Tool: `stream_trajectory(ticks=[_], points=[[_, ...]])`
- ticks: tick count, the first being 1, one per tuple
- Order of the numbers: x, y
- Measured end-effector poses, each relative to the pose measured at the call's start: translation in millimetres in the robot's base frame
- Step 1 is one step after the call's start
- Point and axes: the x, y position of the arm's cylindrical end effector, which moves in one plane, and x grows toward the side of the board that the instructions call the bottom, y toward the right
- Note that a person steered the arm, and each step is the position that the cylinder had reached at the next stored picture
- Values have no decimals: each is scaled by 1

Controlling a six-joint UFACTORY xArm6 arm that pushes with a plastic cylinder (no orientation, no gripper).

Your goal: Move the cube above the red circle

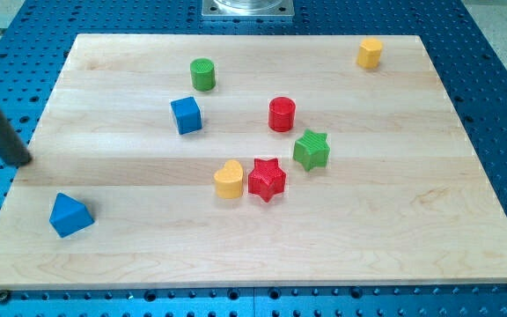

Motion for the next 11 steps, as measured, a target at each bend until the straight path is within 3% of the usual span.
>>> stream_trajectory(ticks=[1, 2, 4, 6, 7, 9, 11], points=[[-33, 109], [-34, 166], [-47, 211], [-106, 278], [-105, 312], [-30, 307], [-94, 359]])
